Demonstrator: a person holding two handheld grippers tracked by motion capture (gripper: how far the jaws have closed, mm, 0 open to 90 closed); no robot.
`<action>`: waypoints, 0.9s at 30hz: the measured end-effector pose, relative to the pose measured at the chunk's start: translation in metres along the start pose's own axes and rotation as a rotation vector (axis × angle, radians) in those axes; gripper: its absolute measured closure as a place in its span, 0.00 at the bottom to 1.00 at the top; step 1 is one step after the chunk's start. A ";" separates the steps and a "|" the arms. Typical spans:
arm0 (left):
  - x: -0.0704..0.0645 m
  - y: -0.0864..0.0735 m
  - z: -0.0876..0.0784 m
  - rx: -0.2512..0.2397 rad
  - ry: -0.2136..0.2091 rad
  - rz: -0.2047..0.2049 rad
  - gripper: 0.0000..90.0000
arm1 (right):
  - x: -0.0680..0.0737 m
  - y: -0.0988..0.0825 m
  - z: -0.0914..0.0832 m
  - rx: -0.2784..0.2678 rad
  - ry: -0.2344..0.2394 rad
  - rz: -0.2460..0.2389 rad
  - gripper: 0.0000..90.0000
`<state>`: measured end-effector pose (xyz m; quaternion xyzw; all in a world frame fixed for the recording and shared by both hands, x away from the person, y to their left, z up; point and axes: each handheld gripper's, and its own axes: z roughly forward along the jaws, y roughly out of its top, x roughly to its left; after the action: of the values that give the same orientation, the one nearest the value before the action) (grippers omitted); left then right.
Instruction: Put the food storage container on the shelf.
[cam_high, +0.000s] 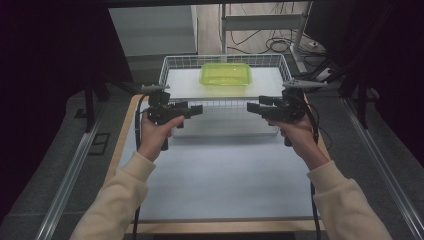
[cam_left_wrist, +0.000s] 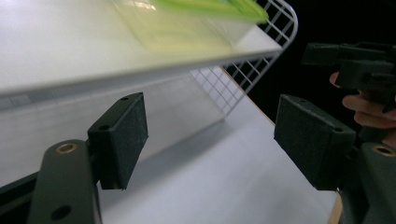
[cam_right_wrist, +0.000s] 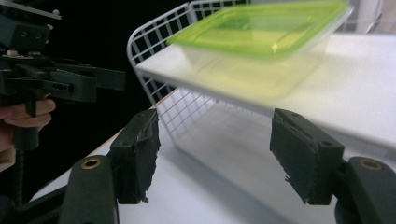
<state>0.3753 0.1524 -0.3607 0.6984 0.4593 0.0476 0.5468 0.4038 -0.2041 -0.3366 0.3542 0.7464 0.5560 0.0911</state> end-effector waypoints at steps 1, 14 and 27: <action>-0.001 -0.004 0.000 0.002 -0.008 0.004 0.28 | 0.002 -0.008 -0.004 0.005 0.008 -0.011 0.37; -0.014 -0.088 -0.005 0.047 -0.046 0.053 0.28 | 0.011 -0.083 -0.019 0.063 0.056 -0.038 0.37; -0.013 -0.142 -0.006 0.112 -0.037 0.070 0.28 | 0.009 -0.146 -0.020 0.145 0.029 -0.044 0.36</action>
<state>0.2808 0.1451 -0.4673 0.7443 0.4264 0.0281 0.5133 0.3239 -0.2328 -0.4575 0.3353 0.7935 0.5035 0.0665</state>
